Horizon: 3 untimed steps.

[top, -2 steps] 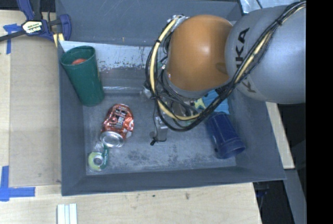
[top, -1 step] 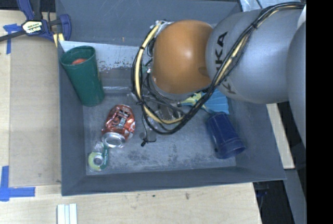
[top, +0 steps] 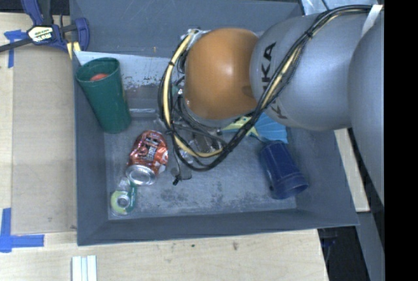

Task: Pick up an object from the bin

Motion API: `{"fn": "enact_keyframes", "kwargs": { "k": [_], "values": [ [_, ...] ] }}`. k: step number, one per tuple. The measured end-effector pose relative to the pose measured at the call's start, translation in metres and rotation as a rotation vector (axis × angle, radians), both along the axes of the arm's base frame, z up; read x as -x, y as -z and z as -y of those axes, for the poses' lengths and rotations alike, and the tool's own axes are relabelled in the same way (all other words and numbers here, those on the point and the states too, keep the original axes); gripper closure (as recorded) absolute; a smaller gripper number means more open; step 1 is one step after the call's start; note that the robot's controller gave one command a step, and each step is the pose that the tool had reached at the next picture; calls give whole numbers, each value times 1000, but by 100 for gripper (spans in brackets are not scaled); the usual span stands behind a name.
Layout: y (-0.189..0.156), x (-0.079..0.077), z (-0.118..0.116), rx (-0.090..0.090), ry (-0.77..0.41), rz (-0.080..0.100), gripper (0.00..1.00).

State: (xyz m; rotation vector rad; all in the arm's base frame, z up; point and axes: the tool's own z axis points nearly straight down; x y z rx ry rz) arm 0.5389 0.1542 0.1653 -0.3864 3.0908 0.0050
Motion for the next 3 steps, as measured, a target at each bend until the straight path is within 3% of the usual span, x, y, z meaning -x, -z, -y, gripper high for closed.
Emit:
{"fn": "enact_keyframes", "kwargs": {
  "k": [1, 2, 3],
  "values": [
    [16, 4, 4, 3, -137, -6, 0],
    [33, -18, -22, 2, -91, 13, 0],
    [73, -59, -39, 4, -245, 2, 0]
  ]
}}
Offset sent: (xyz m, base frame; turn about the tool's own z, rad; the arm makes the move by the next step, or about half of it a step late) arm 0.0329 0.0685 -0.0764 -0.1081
